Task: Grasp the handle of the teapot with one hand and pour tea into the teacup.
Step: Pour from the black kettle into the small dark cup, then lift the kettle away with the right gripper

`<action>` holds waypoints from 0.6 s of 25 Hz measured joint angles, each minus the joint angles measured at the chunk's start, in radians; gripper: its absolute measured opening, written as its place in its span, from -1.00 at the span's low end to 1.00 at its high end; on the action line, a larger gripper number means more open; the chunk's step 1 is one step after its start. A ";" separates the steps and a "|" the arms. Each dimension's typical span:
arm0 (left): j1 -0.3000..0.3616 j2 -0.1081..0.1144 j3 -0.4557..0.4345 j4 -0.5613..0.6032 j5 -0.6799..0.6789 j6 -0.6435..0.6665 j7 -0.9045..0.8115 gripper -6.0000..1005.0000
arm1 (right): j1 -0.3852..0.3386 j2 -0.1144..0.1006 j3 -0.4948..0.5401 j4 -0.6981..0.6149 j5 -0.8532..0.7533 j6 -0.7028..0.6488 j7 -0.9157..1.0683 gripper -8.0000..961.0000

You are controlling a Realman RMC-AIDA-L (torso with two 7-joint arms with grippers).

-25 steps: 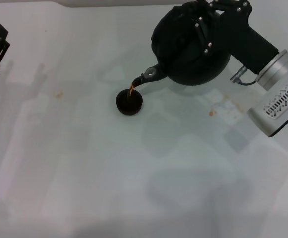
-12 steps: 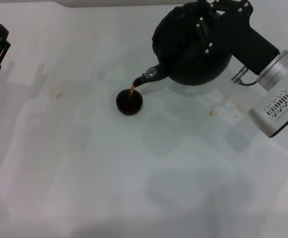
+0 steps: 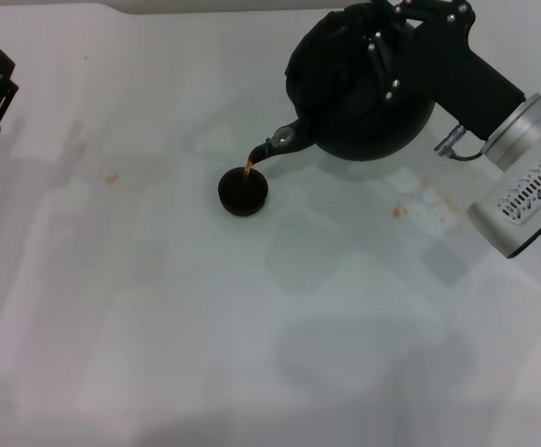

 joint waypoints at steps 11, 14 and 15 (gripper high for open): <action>-0.002 0.000 0.000 0.000 0.003 0.000 0.000 0.66 | -0.002 0.000 -0.001 0.006 0.030 0.060 0.214 -0.75; -0.001 0.000 0.002 0.000 0.004 0.000 0.000 0.66 | -0.001 0.001 -0.010 0.000 0.068 0.086 0.253 -0.75; -0.001 0.000 0.003 0.001 0.004 0.000 0.000 0.66 | -0.001 0.002 -0.014 0.000 0.079 0.089 0.298 -0.75</action>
